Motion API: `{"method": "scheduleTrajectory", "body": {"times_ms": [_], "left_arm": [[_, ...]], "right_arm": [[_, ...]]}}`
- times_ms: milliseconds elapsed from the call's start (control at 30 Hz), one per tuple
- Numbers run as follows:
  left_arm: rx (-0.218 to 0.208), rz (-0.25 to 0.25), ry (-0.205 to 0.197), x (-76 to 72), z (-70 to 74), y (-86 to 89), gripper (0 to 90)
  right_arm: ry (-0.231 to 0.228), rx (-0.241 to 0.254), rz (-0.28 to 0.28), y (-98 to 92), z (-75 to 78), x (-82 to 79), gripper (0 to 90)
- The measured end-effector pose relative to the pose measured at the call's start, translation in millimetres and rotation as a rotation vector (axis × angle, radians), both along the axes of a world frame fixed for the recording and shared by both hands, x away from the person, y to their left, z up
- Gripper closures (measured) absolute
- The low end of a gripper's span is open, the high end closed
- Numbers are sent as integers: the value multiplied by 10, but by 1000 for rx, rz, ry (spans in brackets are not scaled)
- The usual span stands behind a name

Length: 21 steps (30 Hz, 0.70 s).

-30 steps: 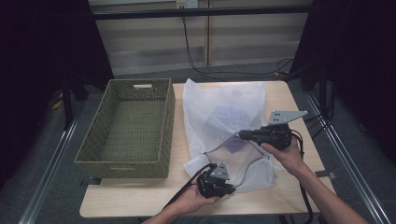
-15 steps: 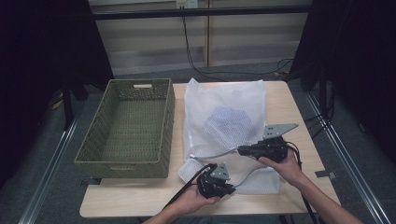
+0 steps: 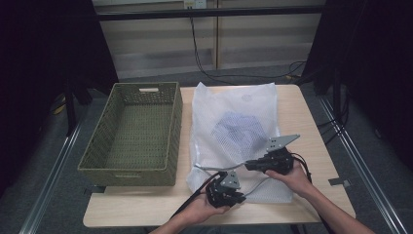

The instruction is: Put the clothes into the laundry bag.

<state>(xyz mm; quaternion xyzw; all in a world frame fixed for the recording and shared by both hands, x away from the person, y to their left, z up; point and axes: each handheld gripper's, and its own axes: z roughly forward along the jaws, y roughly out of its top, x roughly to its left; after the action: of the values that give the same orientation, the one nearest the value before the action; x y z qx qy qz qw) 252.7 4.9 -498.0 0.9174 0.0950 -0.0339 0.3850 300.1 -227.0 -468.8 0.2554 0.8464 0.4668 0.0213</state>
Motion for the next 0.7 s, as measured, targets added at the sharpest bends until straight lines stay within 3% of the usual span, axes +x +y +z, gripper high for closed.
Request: {"method": "scheduleTrajectory", "body": {"times_ms": [433,467,533,600,700], "left_arm": [[-12,6,12,2,-8,0,848],[10,2,7,8,6,6,848],[9,3,9,9,5,5,846],[-15,4,17,8,-10,0,844],[-12,3,17,11,-7,1,844]], "right_arm": [[41,-64,-21,67,-213,91,848],[51,-68,-25,73,-221,91,847],[48,-78,-28,76,-247,109,843],[53,-83,-33,72,-277,132,829],[64,-97,-51,61,-322,165,818]]}}
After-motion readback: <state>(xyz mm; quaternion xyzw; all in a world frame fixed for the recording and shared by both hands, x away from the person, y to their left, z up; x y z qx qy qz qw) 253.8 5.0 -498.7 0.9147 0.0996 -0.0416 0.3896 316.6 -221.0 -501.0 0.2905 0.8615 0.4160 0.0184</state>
